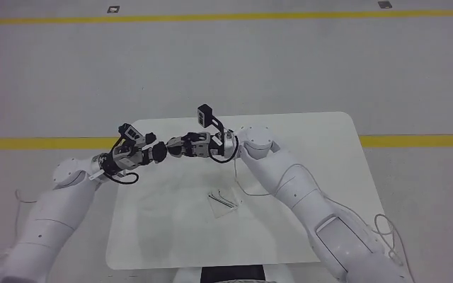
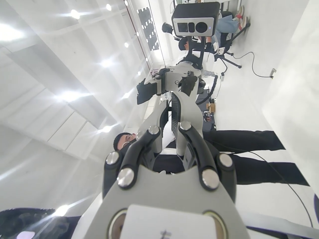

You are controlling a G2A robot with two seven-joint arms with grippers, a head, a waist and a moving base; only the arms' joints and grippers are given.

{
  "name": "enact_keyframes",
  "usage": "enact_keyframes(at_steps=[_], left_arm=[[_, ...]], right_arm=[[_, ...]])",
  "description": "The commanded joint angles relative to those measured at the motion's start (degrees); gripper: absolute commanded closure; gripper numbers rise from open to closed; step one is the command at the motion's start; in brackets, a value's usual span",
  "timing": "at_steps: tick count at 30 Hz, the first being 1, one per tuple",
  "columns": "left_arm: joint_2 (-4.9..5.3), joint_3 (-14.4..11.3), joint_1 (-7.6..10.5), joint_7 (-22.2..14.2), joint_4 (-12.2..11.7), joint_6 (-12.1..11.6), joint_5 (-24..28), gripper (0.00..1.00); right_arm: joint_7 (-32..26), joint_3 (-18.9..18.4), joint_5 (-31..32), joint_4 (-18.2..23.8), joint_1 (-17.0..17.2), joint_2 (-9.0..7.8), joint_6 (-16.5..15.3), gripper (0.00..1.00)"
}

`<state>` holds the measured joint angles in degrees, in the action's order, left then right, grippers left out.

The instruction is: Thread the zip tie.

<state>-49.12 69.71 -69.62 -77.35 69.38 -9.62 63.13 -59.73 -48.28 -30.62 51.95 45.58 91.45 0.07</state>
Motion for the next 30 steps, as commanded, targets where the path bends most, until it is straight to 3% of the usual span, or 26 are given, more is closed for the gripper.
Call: enact_keyframes(at_steps=[1,13,18,30], left_arm=[[-0.06,0.12,-0.04,0.08,0.0,0.06,-0.12,0.65],[-0.51,0.41,-0.23,0.12,-0.21,0.58,-1.19,0.77],[-0.65,0.5,-0.39,-0.07,-0.53,0.81,-1.7,0.77],[-0.93,1.22,-0.92,-0.57,-0.25,1.04,-2.0,0.92]], right_arm=[[0.06,-0.2,0.24,0.46,0.22,-0.14,0.31,1.0],[-0.29,-0.33,1.33,2.04,0.92,-0.55,1.76,1.0],[-0.27,-0.19,0.94,2.25,1.06,-0.47,1.75,1.0],[0.29,0.13,0.66,2.17,1.1,-0.3,1.72,1.0]])
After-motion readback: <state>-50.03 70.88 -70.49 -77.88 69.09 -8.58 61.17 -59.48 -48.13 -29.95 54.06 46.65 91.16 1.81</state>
